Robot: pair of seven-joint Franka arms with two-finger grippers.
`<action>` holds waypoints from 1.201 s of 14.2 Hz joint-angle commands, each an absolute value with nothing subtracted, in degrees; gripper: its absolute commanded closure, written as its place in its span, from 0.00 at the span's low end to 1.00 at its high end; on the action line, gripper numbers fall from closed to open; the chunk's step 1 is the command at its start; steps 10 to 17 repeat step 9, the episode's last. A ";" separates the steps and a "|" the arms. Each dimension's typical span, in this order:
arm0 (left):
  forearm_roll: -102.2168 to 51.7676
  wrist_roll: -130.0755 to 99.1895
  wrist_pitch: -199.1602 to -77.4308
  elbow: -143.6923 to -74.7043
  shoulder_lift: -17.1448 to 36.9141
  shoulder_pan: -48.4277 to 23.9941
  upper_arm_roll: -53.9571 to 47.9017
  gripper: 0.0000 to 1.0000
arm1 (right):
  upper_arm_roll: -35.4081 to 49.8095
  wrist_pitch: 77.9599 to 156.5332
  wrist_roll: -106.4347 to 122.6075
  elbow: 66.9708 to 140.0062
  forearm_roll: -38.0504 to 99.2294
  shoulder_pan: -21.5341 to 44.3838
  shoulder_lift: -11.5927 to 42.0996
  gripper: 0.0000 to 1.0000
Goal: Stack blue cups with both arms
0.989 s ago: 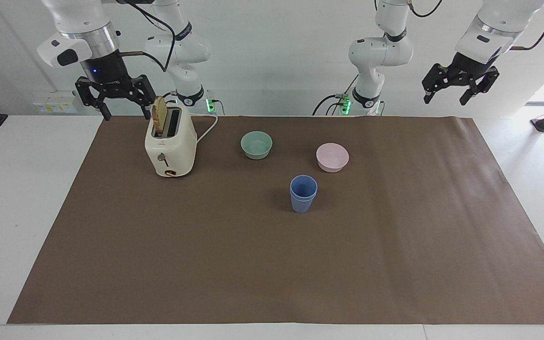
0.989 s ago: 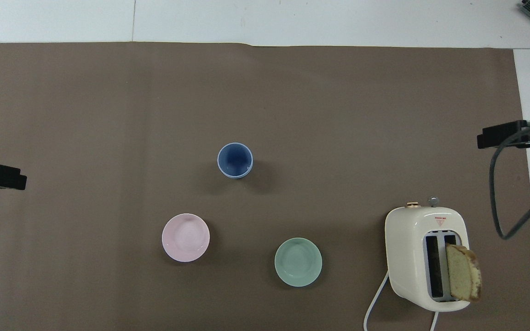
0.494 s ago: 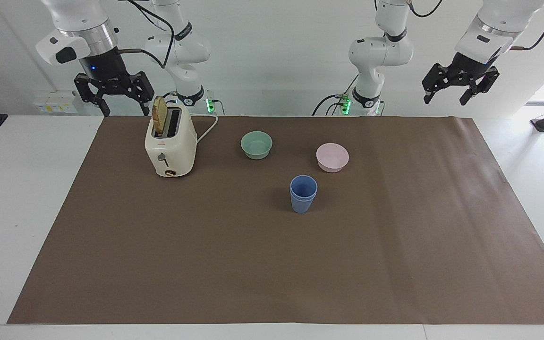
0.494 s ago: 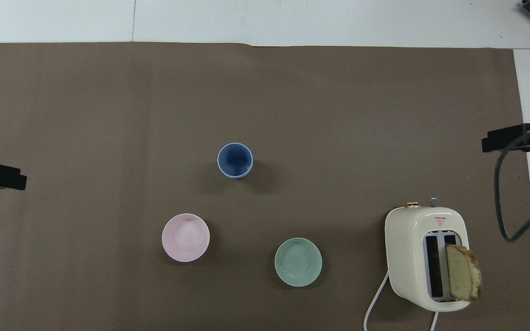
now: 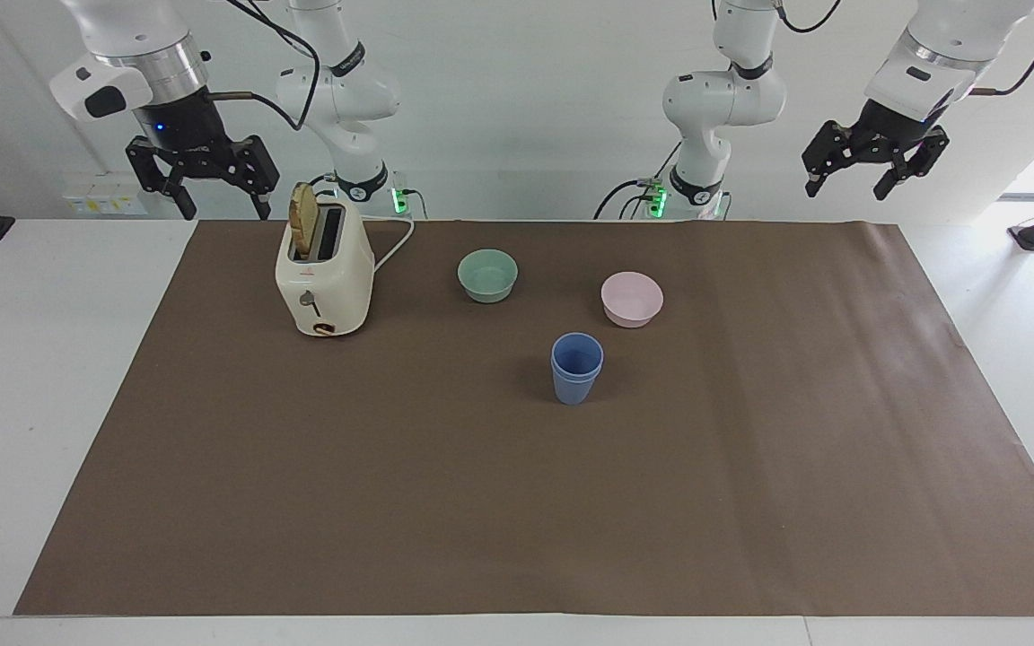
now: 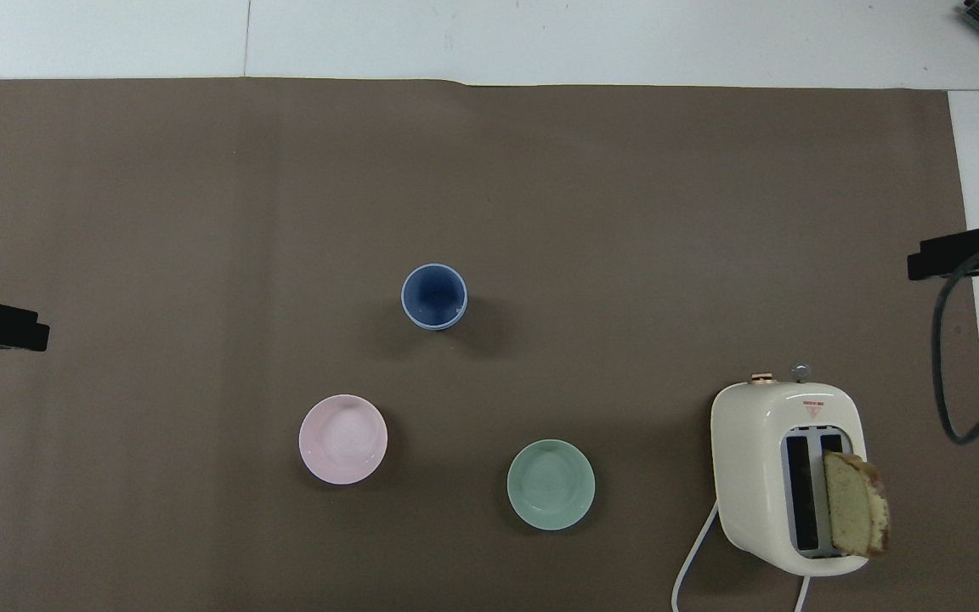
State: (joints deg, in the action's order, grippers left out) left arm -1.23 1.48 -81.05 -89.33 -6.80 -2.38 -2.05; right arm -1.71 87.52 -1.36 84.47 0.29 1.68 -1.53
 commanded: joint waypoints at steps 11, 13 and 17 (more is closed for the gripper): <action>-1.67 1.41 -80.42 -90.09 -7.82 -1.85 -2.20 0.00 | -1.76 86.31 -1.41 86.13 0.26 0.70 -3.08 0.00; -1.67 1.41 -80.42 -90.09 -7.82 -1.85 -2.20 0.00 | -1.76 86.31 -1.41 86.13 0.26 0.70 -3.08 0.00; -1.67 1.41 -80.42 -90.09 -7.82 -1.85 -2.20 0.00 | -1.76 86.31 -1.41 86.13 0.26 0.70 -3.08 0.00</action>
